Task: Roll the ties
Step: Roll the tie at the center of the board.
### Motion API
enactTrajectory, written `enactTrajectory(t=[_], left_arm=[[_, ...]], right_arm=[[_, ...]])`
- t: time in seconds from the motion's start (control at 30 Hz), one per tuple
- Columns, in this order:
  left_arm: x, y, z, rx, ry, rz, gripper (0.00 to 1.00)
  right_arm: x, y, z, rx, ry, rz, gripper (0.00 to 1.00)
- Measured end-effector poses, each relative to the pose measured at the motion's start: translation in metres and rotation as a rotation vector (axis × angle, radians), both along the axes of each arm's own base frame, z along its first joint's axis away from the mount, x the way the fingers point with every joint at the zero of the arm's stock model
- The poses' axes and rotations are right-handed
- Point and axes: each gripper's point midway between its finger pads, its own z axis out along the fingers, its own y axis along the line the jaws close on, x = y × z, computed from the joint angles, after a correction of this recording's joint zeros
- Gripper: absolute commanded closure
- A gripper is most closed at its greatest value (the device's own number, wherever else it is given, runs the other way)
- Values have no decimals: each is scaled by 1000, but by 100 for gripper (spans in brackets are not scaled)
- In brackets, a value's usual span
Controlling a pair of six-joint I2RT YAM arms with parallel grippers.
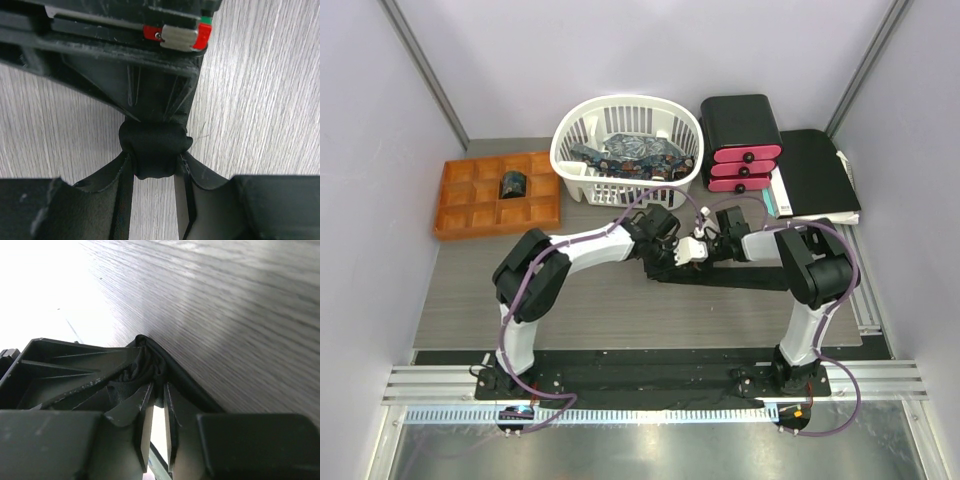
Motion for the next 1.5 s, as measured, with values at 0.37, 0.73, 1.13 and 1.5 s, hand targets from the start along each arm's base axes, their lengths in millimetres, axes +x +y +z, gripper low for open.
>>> enactTrajectory(t=[0.37, 0.73, 1.13, 1.5], left_arm=[[3, -16, -3, 27, 8, -47, 78], [3, -18, -3, 37, 15, -52, 78], [3, -18, -3, 41, 12, -65, 78], [3, -19, -3, 39, 11, -72, 78]], right_arm=[[-7, -30, 6, -64, 40, -22, 67], [-9, -33, 22, -32, 46, -25, 59], [0, -28, 34, 10, 33, -53, 55], [1, -27, 35, 12, 21, -54, 57]])
